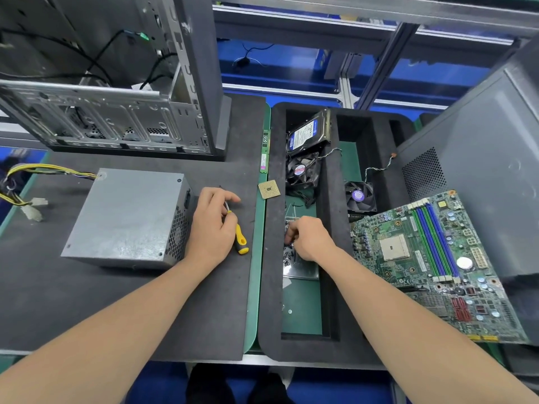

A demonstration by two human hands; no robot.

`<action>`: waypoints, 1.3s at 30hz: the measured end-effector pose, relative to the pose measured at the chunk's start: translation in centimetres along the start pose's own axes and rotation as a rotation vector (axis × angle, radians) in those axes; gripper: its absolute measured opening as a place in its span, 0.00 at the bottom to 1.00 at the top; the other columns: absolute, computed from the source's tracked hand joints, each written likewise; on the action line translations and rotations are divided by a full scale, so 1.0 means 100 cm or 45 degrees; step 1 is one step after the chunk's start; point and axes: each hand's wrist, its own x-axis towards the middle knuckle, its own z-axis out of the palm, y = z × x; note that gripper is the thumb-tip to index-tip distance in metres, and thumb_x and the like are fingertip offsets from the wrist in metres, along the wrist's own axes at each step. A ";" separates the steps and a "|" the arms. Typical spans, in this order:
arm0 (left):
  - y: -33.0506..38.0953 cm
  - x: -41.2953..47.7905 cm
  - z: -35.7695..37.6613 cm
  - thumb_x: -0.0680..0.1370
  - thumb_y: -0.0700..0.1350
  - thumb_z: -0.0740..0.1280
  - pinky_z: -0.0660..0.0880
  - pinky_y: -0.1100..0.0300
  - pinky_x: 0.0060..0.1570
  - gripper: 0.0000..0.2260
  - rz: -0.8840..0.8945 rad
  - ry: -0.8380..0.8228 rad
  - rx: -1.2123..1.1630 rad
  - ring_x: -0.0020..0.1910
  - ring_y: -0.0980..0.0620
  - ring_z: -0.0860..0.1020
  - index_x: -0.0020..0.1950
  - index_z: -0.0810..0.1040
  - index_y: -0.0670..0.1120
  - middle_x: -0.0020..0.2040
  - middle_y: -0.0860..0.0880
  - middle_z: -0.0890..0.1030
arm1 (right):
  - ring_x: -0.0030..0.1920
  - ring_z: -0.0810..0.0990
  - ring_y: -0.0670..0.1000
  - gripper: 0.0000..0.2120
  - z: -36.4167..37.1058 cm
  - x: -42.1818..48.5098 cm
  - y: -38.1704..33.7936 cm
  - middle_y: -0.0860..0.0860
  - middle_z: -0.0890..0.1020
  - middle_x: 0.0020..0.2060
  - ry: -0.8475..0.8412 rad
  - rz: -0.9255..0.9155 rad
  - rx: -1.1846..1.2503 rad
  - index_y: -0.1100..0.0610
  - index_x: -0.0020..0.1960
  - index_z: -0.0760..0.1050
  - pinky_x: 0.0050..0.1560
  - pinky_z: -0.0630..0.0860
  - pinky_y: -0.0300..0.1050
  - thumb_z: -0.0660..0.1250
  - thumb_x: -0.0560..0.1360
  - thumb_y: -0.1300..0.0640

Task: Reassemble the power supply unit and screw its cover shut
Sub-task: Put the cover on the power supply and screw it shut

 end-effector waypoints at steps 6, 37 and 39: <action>-0.001 0.000 0.000 0.74 0.33 0.63 0.71 0.66 0.46 0.15 0.010 -0.001 0.004 0.46 0.53 0.74 0.53 0.78 0.50 0.53 0.55 0.70 | 0.51 0.82 0.57 0.18 -0.002 -0.002 0.001 0.56 0.79 0.56 0.101 -0.003 0.047 0.56 0.51 0.84 0.54 0.79 0.46 0.62 0.75 0.73; 0.005 -0.001 -0.002 0.74 0.31 0.64 0.73 0.62 0.46 0.15 -0.016 0.001 0.001 0.45 0.52 0.74 0.52 0.79 0.49 0.53 0.53 0.71 | 0.57 0.80 0.64 0.15 0.012 -0.011 0.005 0.59 0.73 0.59 0.052 -0.130 -0.293 0.62 0.63 0.73 0.55 0.78 0.55 0.65 0.79 0.72; 0.005 -0.001 -0.002 0.74 0.30 0.64 0.74 0.60 0.46 0.15 -0.017 0.000 0.002 0.45 0.52 0.74 0.52 0.79 0.49 0.53 0.53 0.71 | 0.54 0.78 0.62 0.15 0.009 -0.009 0.004 0.60 0.74 0.60 0.034 -0.106 -0.223 0.62 0.63 0.72 0.56 0.77 0.55 0.64 0.78 0.71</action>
